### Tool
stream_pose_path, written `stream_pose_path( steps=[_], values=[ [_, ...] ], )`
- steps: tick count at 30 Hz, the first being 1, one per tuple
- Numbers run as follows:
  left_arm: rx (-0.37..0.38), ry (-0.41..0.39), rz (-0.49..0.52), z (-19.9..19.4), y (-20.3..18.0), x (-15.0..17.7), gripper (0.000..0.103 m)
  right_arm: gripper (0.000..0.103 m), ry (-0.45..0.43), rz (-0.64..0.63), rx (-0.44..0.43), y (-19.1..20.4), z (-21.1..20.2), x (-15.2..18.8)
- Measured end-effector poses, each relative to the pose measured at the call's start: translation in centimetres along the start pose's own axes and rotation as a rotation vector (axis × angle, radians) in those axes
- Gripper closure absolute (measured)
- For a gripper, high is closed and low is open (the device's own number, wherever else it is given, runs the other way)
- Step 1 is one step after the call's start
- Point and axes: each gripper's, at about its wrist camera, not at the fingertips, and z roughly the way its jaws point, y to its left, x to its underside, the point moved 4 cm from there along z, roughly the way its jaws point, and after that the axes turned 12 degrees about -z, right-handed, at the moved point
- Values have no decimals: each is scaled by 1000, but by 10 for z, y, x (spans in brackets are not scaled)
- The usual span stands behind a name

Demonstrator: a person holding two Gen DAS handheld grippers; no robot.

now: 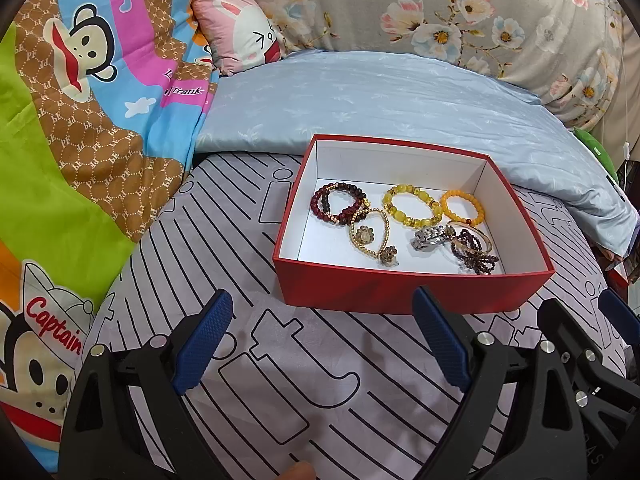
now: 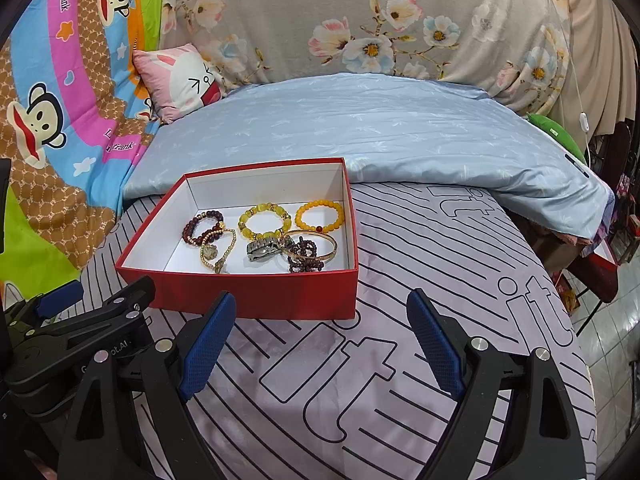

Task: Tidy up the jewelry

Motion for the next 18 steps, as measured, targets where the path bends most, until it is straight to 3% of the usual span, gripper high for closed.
stream_pose_path(
  steps=[18],
  values=[
    [-2,-3,1,-1,0,-1,16,19,-1,0,0,-1,0,0]
  ],
)
